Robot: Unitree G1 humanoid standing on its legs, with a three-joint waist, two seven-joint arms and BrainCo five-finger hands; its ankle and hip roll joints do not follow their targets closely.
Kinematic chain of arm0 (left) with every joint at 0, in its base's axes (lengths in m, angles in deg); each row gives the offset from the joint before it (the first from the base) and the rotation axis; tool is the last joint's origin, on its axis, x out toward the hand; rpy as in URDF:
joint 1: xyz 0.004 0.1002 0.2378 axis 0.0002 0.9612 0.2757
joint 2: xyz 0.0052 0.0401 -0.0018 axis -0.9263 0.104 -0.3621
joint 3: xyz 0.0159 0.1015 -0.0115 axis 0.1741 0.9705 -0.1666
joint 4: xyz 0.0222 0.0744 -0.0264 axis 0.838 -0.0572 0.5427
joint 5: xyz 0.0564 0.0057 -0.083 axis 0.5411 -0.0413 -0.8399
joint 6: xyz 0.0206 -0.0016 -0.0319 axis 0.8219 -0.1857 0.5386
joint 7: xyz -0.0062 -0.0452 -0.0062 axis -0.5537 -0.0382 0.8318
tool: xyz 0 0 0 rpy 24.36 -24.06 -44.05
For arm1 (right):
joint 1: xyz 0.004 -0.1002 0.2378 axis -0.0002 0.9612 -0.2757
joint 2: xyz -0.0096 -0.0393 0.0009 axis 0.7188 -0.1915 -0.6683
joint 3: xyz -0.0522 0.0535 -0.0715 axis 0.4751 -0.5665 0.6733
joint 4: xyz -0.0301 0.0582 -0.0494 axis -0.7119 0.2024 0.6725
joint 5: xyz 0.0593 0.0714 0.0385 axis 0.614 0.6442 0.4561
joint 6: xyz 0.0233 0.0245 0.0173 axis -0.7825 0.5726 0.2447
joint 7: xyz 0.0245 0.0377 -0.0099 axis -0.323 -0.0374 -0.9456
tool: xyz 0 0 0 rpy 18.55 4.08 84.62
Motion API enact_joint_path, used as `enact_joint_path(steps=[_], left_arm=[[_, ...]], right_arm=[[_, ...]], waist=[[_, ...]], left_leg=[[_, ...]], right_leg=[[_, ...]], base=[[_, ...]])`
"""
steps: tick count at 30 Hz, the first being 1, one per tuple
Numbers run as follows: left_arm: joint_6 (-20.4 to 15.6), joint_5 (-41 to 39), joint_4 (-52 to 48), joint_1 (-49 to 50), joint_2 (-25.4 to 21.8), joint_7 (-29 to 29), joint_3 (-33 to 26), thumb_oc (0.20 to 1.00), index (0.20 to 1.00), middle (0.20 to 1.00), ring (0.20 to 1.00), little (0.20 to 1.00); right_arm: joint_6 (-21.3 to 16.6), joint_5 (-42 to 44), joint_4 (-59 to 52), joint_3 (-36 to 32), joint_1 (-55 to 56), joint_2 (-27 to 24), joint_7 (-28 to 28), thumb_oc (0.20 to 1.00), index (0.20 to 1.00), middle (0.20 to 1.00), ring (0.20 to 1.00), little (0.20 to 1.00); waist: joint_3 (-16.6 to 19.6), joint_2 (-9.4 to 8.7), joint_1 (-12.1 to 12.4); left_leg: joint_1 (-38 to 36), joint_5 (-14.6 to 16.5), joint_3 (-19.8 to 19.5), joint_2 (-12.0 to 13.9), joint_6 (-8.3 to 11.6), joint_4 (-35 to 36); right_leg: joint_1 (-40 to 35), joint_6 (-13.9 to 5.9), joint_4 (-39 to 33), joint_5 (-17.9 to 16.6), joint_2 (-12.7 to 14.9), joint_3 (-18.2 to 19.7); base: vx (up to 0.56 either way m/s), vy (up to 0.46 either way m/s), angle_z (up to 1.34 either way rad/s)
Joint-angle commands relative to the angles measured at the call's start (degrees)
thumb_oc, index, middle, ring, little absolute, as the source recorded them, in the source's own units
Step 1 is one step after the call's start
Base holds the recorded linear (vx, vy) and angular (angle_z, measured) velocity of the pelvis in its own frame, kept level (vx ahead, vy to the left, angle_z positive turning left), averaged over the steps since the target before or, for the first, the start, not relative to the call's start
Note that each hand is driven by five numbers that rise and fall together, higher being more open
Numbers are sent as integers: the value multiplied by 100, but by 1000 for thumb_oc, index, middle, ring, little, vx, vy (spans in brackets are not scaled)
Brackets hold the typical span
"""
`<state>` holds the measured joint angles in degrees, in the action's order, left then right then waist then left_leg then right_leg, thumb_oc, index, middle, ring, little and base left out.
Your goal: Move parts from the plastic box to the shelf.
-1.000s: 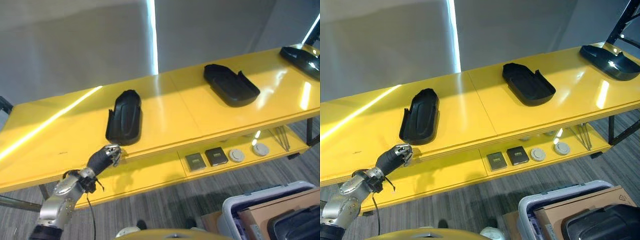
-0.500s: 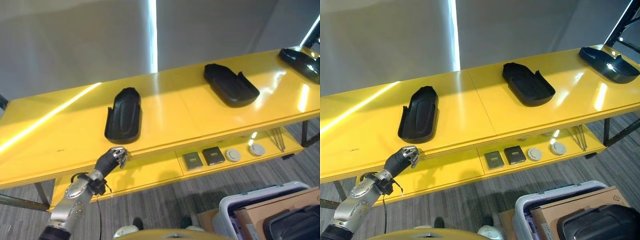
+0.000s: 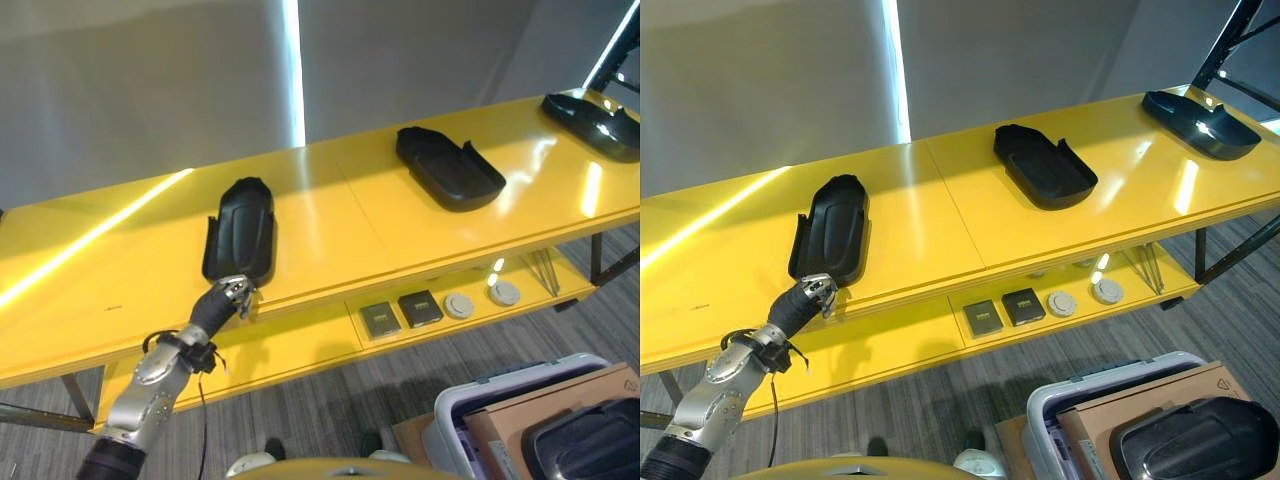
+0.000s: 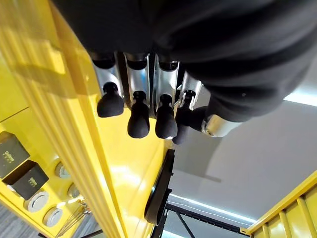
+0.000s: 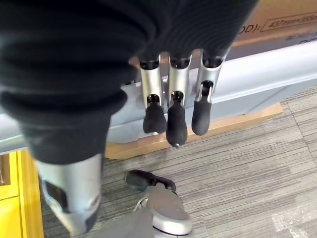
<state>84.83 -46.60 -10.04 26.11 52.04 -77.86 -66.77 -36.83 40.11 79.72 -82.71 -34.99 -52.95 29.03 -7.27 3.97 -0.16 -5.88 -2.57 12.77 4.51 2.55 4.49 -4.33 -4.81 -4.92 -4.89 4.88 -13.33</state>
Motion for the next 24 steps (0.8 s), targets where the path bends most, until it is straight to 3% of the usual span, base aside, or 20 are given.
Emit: enact_joint_path(steps=[1,11,24], left_arm=[[-367,-25,47,-403,-108,87,-90,200,200,200,200,200],[-664,299,849,-559,25,460,114,200,200,200,200,200],[-773,353,1048,-808,102,595,165,200,200,200,200,200]], right_arm=[[-53,21,214,218,-197,133,-99,1000,1000,1000,1000,1000],[8,-20,102,306,-176,136,-117,1000,1000,1000,1000,1000],[39,-67,36,359,-156,131,-139,1000,1000,1000,1000,1000]], waist=[[8,-251,-56],[-10,-305,-146],[-15,-317,-243]], left_leg=[[221,507,247,110,7,-719],[235,528,294,137,-2,-787],[198,532,367,172,0,-796]], right_leg=[[13,-262,262,332,227,-26],[40,-252,302,351,208,39],[39,-246,305,357,185,101]], base=[[0,0,0],[0,0,0],[7,-4,-2]])
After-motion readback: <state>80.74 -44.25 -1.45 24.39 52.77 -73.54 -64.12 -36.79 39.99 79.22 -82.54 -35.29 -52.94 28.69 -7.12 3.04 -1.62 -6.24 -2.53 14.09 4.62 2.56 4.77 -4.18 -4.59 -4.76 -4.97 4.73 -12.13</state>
